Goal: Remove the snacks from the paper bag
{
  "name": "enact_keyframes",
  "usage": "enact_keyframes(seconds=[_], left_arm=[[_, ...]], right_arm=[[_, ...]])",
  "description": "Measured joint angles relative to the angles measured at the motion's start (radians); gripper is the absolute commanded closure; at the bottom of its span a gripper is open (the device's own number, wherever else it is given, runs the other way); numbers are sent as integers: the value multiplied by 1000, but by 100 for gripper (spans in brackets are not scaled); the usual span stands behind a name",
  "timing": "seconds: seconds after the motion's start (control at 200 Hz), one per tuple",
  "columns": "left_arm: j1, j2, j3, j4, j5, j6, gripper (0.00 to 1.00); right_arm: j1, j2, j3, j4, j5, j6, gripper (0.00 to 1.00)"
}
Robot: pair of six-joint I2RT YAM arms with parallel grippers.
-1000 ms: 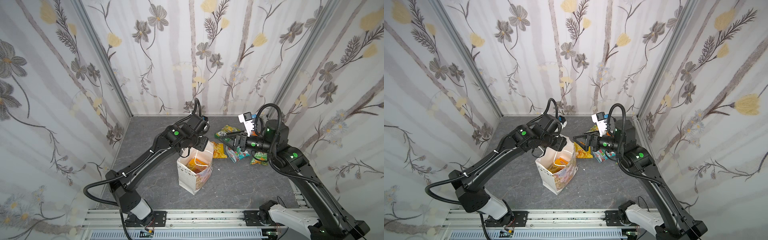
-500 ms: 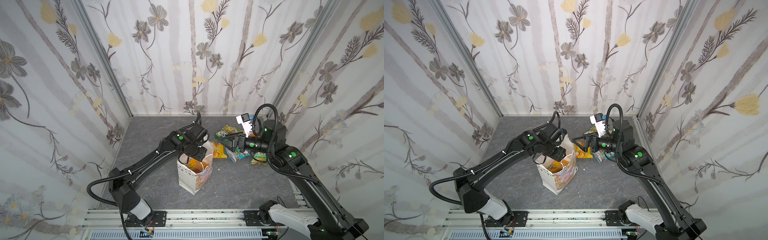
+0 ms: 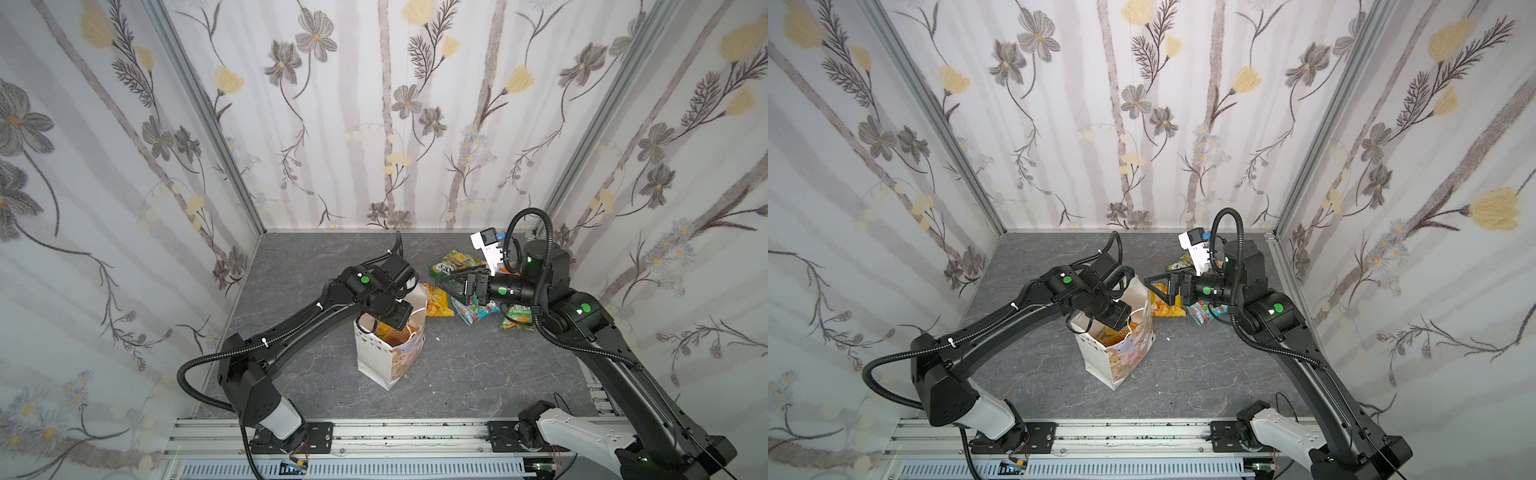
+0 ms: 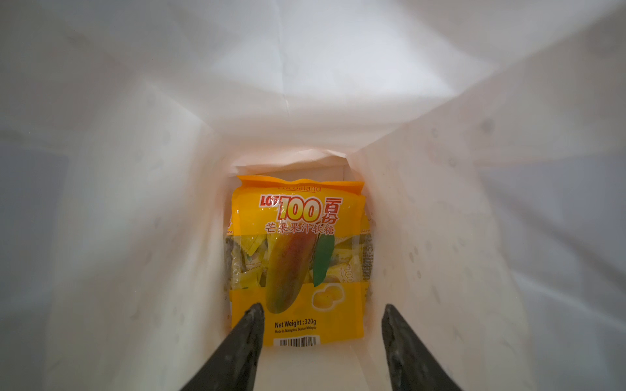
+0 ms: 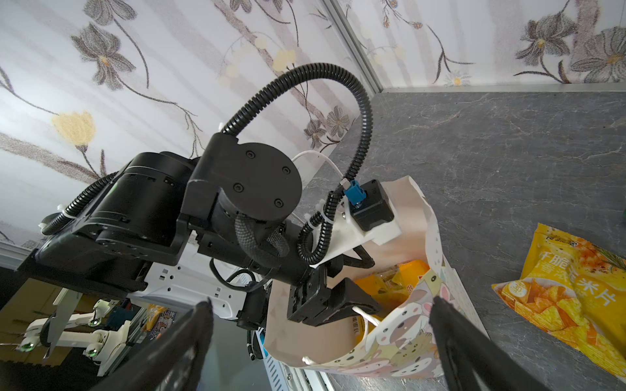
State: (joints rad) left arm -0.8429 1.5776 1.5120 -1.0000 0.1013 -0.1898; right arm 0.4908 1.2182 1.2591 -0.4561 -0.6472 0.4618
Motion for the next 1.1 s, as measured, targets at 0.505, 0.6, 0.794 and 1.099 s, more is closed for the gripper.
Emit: enact_keyframes(seconds=[0.505,0.6,0.794,1.099], left_arm=[[-7,61,-18,-22,-47,48,41],[-7,65,-37,-21,-48,56,40],[-8,90,-69,-8,-50,70,36],[-10,113,-161,17,-70,87,26]], right_arm=[[19,21,21,-138,39,-63,1],[21,26,30,-163,66,-77,1],[24,28,34,-179,87,-89,1],[25,33,39,-179,108,-90,1]])
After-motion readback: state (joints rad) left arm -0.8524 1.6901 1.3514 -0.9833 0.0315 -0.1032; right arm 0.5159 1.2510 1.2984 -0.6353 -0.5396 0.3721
